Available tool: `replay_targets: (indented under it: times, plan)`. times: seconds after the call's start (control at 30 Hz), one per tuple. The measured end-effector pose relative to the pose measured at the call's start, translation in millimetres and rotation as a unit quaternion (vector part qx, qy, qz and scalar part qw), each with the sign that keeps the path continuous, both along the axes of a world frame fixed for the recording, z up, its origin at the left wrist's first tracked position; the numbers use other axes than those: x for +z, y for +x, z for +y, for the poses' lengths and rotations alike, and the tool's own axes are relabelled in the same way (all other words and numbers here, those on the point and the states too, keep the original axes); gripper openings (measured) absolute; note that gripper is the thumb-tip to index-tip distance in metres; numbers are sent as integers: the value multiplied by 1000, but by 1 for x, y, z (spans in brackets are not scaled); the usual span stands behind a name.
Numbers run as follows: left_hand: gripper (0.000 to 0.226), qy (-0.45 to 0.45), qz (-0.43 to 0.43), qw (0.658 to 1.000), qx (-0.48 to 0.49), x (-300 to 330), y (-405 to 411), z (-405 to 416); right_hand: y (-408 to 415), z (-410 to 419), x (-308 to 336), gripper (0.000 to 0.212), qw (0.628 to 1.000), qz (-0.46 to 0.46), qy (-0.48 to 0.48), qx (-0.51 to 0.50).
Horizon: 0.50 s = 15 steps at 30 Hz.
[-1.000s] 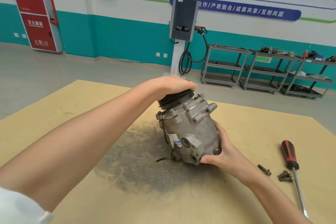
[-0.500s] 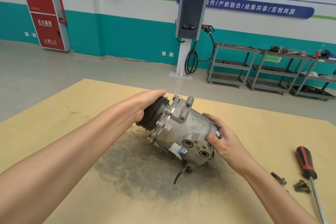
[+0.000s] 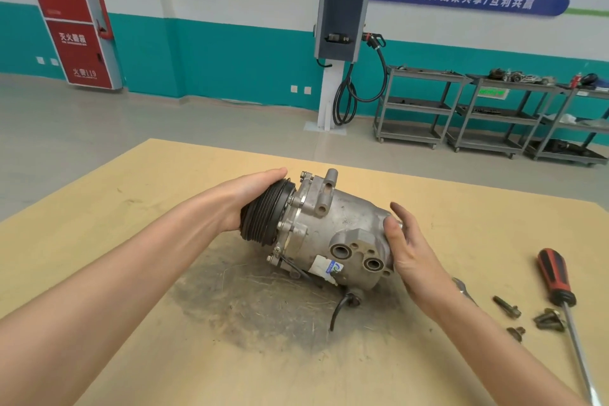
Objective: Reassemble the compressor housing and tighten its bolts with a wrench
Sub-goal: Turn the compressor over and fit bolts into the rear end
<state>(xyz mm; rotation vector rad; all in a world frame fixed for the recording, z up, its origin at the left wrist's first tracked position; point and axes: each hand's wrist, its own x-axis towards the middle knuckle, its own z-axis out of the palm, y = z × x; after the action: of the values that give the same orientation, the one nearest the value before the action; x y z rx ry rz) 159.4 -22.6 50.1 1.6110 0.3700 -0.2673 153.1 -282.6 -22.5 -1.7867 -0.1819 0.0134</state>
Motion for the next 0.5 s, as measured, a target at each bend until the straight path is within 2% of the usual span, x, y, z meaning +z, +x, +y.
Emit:
replay_targets:
  times: [0.1, 0.13, 0.2, 0.27, 0.4, 0.5]
  plan:
    - [35, -12, -15, 1000, 3, -3, 0, -1, -8, 15, -16, 106, 988, 71, 129, -51]
    - [34, -17, -28, 999, 6, -6, 0, -1, -10, 21, -20, 104, 979, 81, 178, -52]
    - [34, -19, -79, 997, 12, -14, 2, 0, -14, 34, -21, 89, 950, 104, 291, -52]
    - [39, -5, -144, 989, 20, -19, 4, 2, -17, 43, -17, 77, 920, 128, 364, -73]
    - [29, -34, -155, 987, 18, -22, 1, 3, -16, 50, -9, 55, 901, 121, 402, -111]
    - [22, -38, -136, 989, 32, -22, 2, 0, -12, 51, -7, 52, 896, 134, 399, -144]
